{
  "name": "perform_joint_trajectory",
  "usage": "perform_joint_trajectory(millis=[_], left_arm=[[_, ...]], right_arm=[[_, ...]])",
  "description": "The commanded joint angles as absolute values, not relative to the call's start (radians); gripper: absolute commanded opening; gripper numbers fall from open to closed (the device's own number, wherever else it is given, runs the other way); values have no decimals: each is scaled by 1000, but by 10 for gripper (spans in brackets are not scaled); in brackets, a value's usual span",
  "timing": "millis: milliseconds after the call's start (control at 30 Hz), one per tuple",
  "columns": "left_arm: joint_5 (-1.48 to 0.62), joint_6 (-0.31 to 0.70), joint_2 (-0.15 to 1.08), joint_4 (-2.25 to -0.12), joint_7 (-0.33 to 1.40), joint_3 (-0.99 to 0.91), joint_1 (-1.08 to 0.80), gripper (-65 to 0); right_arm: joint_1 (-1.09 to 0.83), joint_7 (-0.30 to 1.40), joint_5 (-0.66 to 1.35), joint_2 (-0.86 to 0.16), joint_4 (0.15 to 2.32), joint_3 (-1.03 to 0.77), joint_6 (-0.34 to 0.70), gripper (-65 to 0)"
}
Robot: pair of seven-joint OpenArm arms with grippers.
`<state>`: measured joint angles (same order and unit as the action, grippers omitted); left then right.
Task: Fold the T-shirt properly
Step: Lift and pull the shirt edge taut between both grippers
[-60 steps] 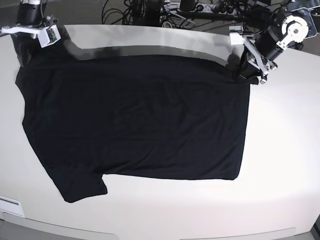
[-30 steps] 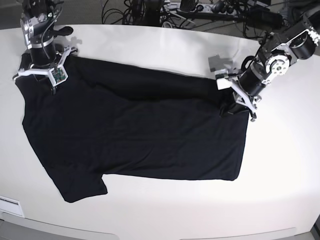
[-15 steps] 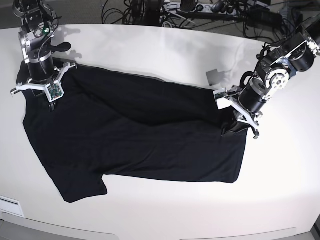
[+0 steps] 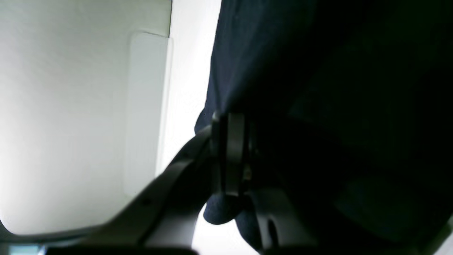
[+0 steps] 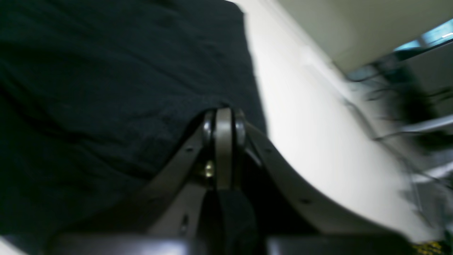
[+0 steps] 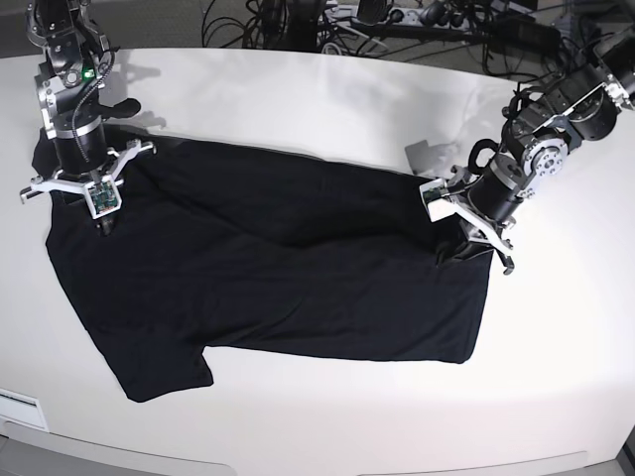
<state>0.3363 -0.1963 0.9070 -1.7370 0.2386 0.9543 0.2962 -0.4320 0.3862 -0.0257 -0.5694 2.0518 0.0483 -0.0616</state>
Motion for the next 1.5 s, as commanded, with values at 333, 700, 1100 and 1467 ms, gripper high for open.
perform_joint_trajectory(millis=[333,700,1100,1467], left_arm=[[147,-497,879,-1747,308,941,307,-650],[103,-256,868,-1711,286,941,309,-650],[102,86,853,-1612,359,941,265,-650],[188,29,1025,-1935,403,941,6,-650]], right_arm=[[-443,420,-59,-576,2064,39,-253,-650],[-394,424,55,-577,1870,39,-23,-650],[-455,600,94,-574,1797,39,60,-650],[-713,620,-63,-574,1953,38,-30,-650]])
